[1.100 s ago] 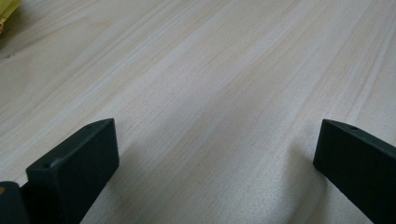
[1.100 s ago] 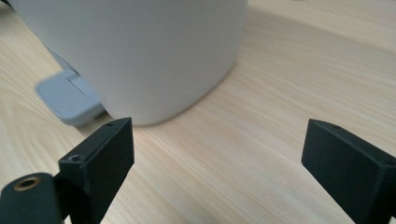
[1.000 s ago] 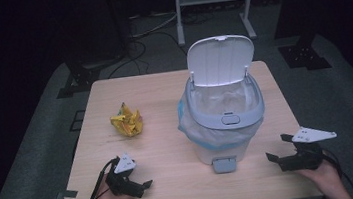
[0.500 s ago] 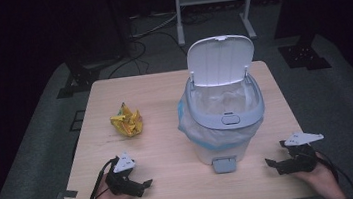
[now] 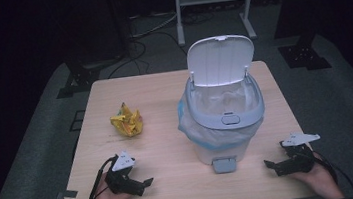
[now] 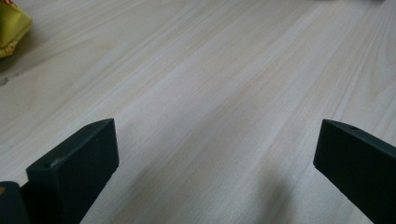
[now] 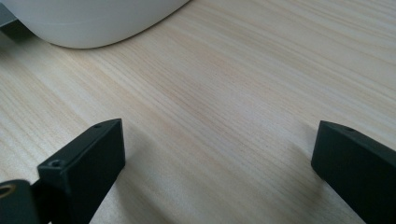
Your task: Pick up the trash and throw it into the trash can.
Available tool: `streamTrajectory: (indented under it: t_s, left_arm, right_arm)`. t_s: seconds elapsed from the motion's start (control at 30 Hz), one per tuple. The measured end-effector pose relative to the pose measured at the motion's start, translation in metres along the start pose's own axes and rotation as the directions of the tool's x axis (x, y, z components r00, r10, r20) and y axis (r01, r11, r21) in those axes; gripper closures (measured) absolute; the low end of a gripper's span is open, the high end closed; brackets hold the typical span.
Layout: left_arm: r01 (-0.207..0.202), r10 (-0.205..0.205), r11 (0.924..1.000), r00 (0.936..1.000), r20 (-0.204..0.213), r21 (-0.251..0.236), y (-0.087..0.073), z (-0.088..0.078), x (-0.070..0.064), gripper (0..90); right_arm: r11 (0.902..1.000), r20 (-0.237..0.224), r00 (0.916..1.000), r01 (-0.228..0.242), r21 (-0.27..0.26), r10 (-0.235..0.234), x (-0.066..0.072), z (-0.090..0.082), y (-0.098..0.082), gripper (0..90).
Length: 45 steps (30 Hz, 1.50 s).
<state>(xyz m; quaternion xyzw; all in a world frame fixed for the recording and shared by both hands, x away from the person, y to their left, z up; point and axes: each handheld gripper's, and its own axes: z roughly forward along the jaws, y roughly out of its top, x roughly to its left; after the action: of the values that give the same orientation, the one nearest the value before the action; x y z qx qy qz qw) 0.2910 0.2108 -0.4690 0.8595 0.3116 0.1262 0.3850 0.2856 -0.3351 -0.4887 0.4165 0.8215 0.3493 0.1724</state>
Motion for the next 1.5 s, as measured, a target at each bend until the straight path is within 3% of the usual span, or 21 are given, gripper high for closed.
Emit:
streamTrajectory:
  t_s: [0.4,0.7,1.1,1.13,1.5]
  left_arm:
    - [0.025,-0.026,0.9975,0.9996,-0.013,-0.066,0.02,-0.012,0.008,0.0]
    - [0.046,-0.05,0.9905,0.9984,-0.027,-0.129,0.04,-0.024,0.018,0.0]
    - [0.036,-0.041,0.9879,0.9986,-0.033,-0.151,0.063,-0.03,0.022,0.0]
    - [0.029,-0.035,0.9874,0.9989,-0.032,-0.156,0.065,-0.031,0.022,3.8]
    - [0.04,-0.052,0.9844,0.9965,-0.065,-0.171,0.089,-0.034,0.035,5.8]
  right_arm:
    - [1.0,0.0,1.0,0.002,0.001,-0.002,-0.001,0.002,0.002,1.9]
    - [1.0,0.0,1.0,0.001,0.001,-0.001,-0.001,0.002,0.002,1.9]
    - [1.0,0.0,1.0,0.001,0.001,-0.001,-0.001,0.002,0.002,1.9]
    - [1.0,0.0,1.0,0.001,0.001,-0.001,-0.001,0.002,0.002,1.9]
    - [1.0,0.0,1.0,0.001,0.001,-0.001,-0.001,0.002,0.002,1.9]
